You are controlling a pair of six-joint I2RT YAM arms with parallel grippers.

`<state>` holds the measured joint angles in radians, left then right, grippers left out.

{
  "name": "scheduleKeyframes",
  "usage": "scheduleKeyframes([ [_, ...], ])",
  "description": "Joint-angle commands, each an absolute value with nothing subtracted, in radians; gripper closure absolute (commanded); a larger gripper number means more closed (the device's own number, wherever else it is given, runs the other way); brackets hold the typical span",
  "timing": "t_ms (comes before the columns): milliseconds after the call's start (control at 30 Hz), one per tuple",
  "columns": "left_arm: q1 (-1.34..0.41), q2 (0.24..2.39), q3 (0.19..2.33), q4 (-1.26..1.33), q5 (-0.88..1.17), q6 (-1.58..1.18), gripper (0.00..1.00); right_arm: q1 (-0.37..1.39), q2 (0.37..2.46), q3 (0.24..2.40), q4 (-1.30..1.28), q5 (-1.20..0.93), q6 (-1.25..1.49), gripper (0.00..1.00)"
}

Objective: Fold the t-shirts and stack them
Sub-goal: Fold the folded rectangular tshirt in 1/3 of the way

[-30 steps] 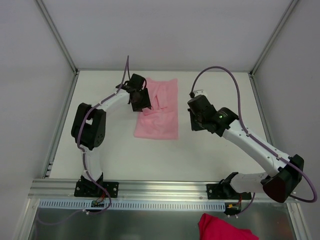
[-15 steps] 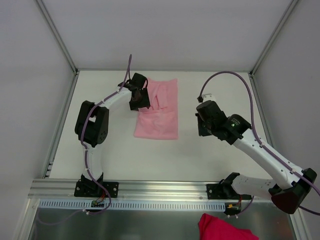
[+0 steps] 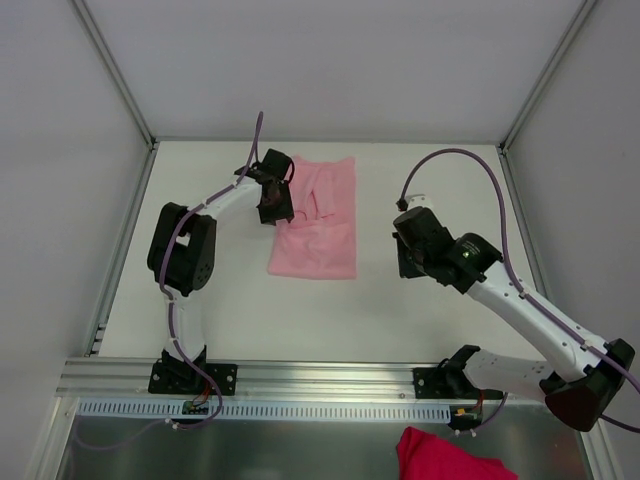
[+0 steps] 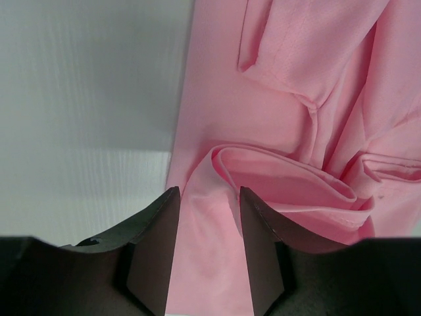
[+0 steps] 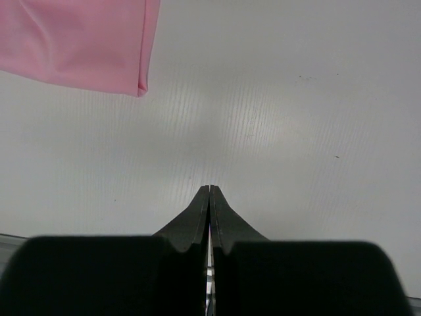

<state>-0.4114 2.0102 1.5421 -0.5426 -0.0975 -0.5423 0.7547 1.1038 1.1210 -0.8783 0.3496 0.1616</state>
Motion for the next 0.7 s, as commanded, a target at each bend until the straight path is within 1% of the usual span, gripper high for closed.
scheduleKeyframes([
  [0,-0.413,1.924,1.517,-0.537,-0.086,-0.542,0.57,0.759,1.075,1.108,-0.884,0.356,0.187,0.99],
  [167,-0.414,1.956,1.552,-0.560,-0.086,-0.532,0.51,0.761,1.062,1.109,-0.890,0.360,0.195,0.99],
  [333,-0.414,1.983,1.548,-0.558,-0.091,-0.528,0.51,0.761,1.058,1.121,-0.900,0.367,0.195,0.99],
  [433,-0.413,1.997,1.542,-0.555,-0.097,-0.522,0.67,0.759,1.057,1.124,-0.904,0.367,0.198,0.99],
  [467,-0.413,2.005,1.543,-0.557,-0.100,-0.519,0.76,0.759,1.054,1.127,-0.907,0.368,0.198,0.99],
  [533,-0.414,2.011,1.540,-0.568,-0.110,-0.517,0.85,0.759,1.052,1.138,-0.913,0.370,0.196,0.99],
  [567,-0.414,2.013,1.539,-0.569,-0.115,-0.514,0.94,0.761,1.051,1.141,-0.916,0.371,0.196,0.99],
  [633,-0.413,2.013,1.529,-0.574,-0.129,-0.514,1.00,0.759,1.048,1.152,-0.925,0.373,0.192,0.99],
  [667,-0.413,2.010,1.526,-0.574,-0.133,-0.512,1.00,0.759,1.046,1.161,-0.930,0.371,0.192,0.99],
])
